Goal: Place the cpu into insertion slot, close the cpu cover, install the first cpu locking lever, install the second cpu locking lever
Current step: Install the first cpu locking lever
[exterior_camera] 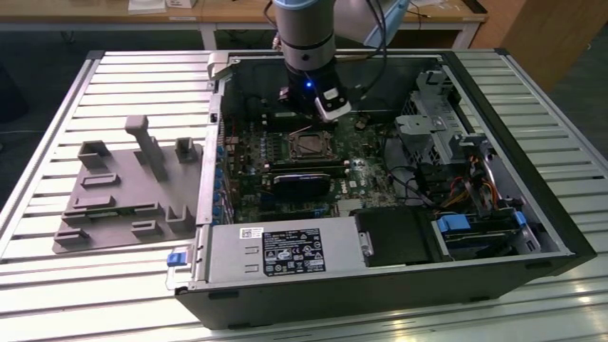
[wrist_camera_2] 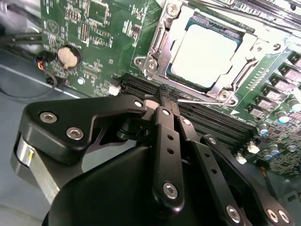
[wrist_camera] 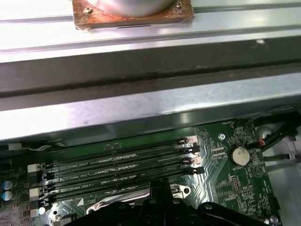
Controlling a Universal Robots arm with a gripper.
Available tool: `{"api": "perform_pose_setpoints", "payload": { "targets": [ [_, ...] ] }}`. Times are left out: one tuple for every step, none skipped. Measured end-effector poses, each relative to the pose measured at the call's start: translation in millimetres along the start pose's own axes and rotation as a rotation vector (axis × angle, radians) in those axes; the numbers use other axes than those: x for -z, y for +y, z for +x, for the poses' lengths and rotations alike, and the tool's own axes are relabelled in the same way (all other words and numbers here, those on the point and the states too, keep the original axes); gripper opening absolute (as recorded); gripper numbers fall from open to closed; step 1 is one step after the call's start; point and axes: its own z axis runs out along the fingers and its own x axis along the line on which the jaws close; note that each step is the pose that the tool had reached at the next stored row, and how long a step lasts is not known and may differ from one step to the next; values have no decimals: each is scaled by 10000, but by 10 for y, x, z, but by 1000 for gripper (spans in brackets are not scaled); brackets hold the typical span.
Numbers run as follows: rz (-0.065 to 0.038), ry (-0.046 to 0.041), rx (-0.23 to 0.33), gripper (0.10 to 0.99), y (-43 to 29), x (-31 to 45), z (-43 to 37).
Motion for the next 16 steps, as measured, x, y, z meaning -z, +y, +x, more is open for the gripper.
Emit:
{"api": "perform_pose_setpoints", "payload": {
  "targets": [
    [27, -27, -88, 102, -1, -3, 1],
    [52, -52, -164, 102, -1, -6, 1],
    [84, -77, -228, 102, -1, -9, 2],
    [108, -100, -290, 102, -1, -13, 2],
    [127, -118, -346, 102, 0, -15, 3],
    [139, -134, -395, 102, 3, -18, 4],
    [149, -152, -443, 102, 4, -21, 5],
    [156, -168, -490, 102, 7, -23, 7],
    [164, -180, -532, 102, 11, -24, 10],
    [168, -190, -566, 102, 15, -26, 14],
    [171, -200, -597, 102, 21, -28, 20],
    [175, -210, -625, 102, 26, -29, 25],
    [178, -218, -653, 102, 30, -30, 32],
    [182, -228, -681, 102, 34, -31, 39],
    [186, -236, -709, 102, 38, -32, 45],
    [190, -246, -740, 102, 42, -32, 52]
  ]
}}
